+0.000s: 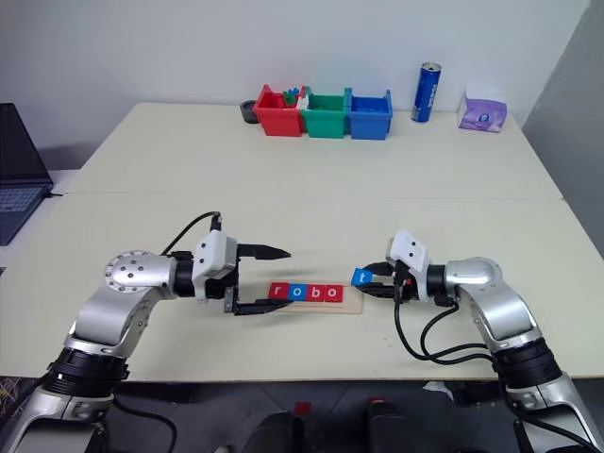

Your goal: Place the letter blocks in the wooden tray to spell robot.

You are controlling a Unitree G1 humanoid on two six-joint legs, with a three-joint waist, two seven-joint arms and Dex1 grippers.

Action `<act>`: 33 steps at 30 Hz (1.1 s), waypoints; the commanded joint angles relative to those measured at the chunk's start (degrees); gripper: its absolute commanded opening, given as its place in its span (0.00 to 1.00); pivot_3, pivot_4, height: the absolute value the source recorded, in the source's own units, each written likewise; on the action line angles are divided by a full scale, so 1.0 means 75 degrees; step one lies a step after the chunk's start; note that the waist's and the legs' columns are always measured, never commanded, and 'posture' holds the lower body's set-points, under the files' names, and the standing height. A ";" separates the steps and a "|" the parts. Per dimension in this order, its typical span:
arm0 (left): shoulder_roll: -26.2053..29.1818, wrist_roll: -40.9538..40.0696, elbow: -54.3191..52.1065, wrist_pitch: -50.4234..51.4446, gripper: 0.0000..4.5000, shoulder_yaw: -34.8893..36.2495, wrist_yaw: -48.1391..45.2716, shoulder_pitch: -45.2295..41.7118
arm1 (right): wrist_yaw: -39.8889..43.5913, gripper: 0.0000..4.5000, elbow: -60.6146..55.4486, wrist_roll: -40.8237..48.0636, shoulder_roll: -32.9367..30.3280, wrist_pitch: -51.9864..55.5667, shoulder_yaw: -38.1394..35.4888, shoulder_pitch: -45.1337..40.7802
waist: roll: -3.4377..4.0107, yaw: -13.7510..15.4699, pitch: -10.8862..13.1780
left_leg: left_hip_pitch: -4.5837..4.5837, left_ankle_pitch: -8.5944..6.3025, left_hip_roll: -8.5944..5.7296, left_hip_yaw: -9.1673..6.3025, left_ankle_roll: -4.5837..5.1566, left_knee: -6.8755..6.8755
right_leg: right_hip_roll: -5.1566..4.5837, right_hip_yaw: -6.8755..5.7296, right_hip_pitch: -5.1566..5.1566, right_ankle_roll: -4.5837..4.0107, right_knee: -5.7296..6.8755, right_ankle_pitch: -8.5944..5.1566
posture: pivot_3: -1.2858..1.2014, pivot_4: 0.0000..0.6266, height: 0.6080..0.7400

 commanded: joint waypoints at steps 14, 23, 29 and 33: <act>0.0108 -0.0268 -0.0371 -0.0195 1.00 0.0131 -0.0256 0.0157 | 0.0479 0.32 0.0665 -0.0598 0.0094 -0.0836 0.0681 -0.0404 | -0.0003 0.0004 0.0002 | -0.0003 0.0000 0.0000 -0.0002 0.0000 0.0002 | -0.0005 -0.0001 0.0000 0.0000 0.0002 0.0000 | 0.52 0.24 1.00; 0.0081 -0.0266 -0.0368 -0.0202 1.00 0.0105 -0.0370 0.0116 | 0.0517 0.32 0.1030 -0.0909 0.0151 -0.1269 0.0791 -0.0458 | -0.0002 0.0004 0.0002 | -0.0003 0.0000 -0.0002 0.0000 0.0000 0.0003 | -0.0006 -0.0002 -0.0001 -0.0001 0.0003 0.0001 | 0.52 0.24 1.00; 0.0058 -0.0230 -0.0333 -0.0242 1.00 0.0063 -0.0411 0.0091 | 0.0529 0.32 0.1230 -0.1064 0.0190 -0.1554 0.0836 -0.0486 | -0.0003 0.0004 0.0002 | -0.0003 0.0000 -0.0002 0.0000 0.0000 0.0003 | -0.0006 -0.0002 -0.0001 -0.0001 0.0003 0.0001 | 0.52 0.24 1.00; 0.0076 -0.0224 -0.0328 -0.0221 1.00 0.0078 -0.0440 0.0061 | 0.0534 0.32 0.1327 -0.1146 0.0236 -0.1682 0.0858 -0.0498 | -0.0002 0.0004 0.0002 | -0.0002 0.0000 -0.0002 0.0001 0.0000 0.0003 | -0.0006 -0.0002 -0.0001 -0.0001 0.0003 0.0001 | 0.52 0.24 1.00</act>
